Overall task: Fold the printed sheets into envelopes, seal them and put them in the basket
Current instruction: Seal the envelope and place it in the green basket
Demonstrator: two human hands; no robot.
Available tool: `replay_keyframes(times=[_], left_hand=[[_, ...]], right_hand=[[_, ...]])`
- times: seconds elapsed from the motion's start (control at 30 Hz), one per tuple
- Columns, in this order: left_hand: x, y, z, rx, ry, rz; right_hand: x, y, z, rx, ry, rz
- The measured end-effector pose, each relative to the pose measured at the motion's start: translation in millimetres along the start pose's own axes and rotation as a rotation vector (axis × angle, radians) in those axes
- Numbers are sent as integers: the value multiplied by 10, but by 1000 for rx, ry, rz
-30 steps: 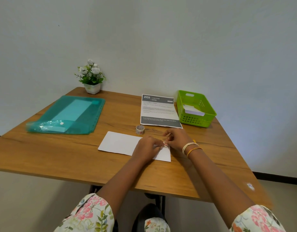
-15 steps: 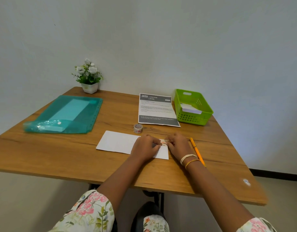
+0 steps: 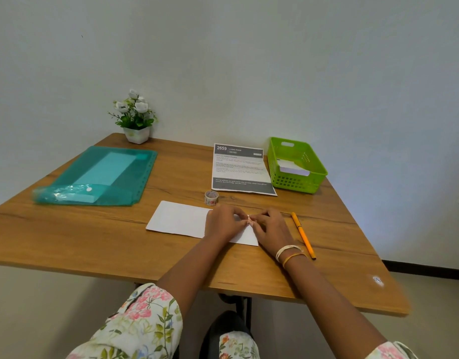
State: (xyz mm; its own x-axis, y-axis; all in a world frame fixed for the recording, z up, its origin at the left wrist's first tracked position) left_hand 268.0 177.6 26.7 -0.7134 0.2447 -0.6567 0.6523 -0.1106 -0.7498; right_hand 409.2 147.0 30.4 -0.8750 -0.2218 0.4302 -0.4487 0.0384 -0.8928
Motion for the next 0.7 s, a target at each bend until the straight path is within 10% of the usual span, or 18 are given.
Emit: replay_keyframes(times=[0.7], left_hand=[[-197,172,256,159,132,-510]], right_hand=[[130,167,148,91,-9,352]])
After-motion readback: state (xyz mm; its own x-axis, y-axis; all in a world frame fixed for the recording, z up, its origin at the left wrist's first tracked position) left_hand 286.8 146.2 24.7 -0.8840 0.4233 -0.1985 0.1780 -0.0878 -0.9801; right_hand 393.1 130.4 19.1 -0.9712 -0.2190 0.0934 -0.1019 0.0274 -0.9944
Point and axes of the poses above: each hand's wrist, its own z-axis away from the middle knuckle, its own y-axis out of the palm, x = y × z, the point moved 9 cm from there along -z, towards the middle knuckle, and after that the axes turned 13 degrees about x, right-handed, at the moved point
